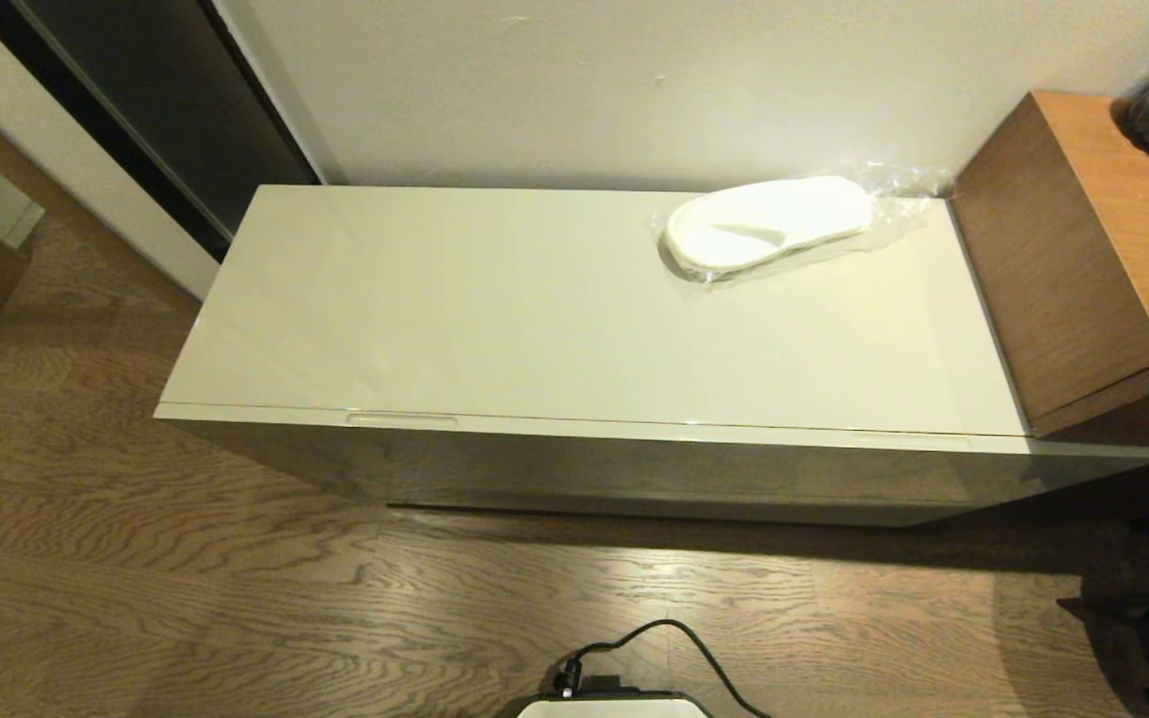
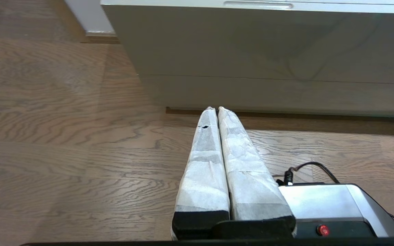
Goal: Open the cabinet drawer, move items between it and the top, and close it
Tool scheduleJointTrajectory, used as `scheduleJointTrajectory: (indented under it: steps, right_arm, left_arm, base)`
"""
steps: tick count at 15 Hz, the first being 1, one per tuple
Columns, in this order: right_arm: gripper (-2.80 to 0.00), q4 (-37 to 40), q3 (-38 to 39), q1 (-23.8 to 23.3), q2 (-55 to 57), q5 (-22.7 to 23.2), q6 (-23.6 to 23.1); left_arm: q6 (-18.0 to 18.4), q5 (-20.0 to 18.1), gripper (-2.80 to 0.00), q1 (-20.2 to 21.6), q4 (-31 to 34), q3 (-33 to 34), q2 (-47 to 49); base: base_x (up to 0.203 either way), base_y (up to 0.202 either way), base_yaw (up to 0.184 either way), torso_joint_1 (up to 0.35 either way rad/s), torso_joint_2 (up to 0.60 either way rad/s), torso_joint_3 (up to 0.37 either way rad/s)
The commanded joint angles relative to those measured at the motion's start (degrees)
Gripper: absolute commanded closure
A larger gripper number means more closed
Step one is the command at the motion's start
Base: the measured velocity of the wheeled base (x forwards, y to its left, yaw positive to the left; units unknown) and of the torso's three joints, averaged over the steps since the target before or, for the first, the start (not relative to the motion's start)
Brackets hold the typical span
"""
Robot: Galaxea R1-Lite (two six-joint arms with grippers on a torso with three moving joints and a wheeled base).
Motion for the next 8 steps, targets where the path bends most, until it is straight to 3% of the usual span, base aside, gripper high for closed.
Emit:
scheduleJointTrajectory:
  steps: [1, 2, 4, 5, 8]
  right_arm:
    - [0.0, -5.94, 7.76, 1.04, -4.71, -4.2, -0.34]
    - [0.0, -8.9, 10.66, 1.76, -7.47, -5.4, -2.25]
    - [0.0, -13.38, 16.0, 2.5, -15.93, -6.17, -13.56]
    - [0.0, -15.59, 18.7, 2.74, -18.06, -6.24, -16.94]
    - [0.0, -31.7, 27.31, 3.0, -18.21, 1.0, -19.78]
  left_arm:
    - [-0.03, 0.0, 0.0, 0.01, -0.05, 0.01, 0.09]
    - [-0.03, 0.0, 0.0, 0.01, -0.05, 0.01, 0.09]
    - [0.06, 0.0, 0.0, 0.01, -0.05, 0.01, 0.09]
    - [-0.03, 0.0, 0.0, 0.01, -0.05, 0.01, 0.09]
    - [-0.03, 0.0, 0.0, 0.01, -0.05, 0.01, 0.09]
  base:
    - [0.0, 0.0, 0.0, 0.0, 0.0, 0.0]
    - [0.0, 0.0, 0.0, 0.0, 0.0, 0.0]
    - [0.0, 0.0, 0.0, 0.0, 0.0, 0.0]
    - [0.0, 0.0, 0.0, 0.0, 0.0, 0.0]
    - [0.0, 0.0, 0.0, 0.0, 0.0, 0.0]
